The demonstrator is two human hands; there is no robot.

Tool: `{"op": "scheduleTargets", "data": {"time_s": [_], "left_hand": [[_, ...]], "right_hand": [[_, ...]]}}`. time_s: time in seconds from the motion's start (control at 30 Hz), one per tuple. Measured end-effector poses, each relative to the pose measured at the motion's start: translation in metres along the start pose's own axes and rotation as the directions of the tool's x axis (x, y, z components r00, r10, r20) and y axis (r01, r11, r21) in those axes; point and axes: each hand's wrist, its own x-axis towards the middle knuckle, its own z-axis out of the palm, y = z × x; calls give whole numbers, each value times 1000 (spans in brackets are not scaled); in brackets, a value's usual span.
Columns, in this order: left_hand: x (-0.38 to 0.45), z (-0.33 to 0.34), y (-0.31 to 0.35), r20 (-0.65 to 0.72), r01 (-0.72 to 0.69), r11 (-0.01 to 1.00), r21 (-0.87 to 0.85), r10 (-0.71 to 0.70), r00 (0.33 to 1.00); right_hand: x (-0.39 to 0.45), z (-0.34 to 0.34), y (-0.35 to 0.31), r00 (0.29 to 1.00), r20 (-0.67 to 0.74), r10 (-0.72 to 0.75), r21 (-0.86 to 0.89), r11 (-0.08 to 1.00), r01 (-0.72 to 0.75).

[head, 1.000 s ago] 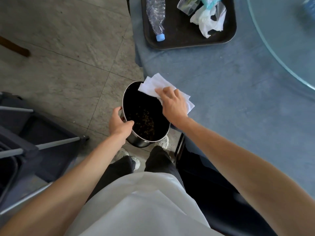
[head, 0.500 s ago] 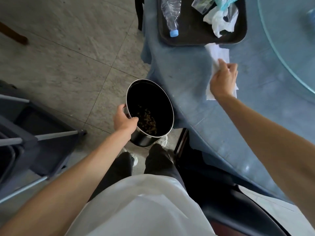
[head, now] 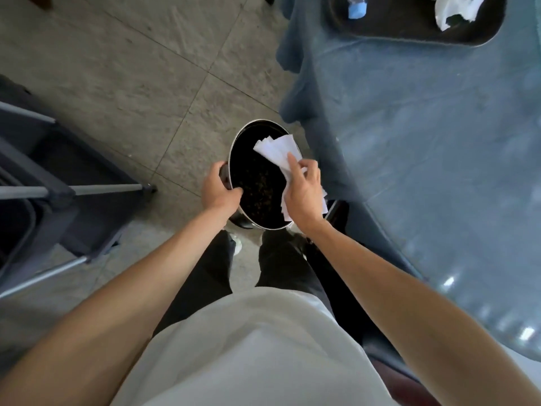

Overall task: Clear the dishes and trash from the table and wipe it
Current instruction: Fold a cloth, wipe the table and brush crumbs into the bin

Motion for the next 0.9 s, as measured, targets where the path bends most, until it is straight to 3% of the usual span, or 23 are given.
{"op": "scheduleTargets", "data": {"time_s": [0.2, 0.47, 0.8, 0.9], "left_hand": [[34, -5, -41, -6, 83, 995, -52, -83, 996], [130, 34, -155, -13, 235, 952, -196, -242, 970], [234, 126, -267, 15, 105, 978, -181, -104, 994], [252, 140, -293, 61, 129, 967, -220, -119, 991]], "right_hand": [[16, 23, -3, 999, -32, 3, 60, 998, -1], [33, 137, 40, 983, -21, 182, 160, 971, -177], [72, 289, 108, 976, -11, 217, 157, 964, -213], [77, 314, 122, 978, -27, 207, 121, 972, -202]]}}
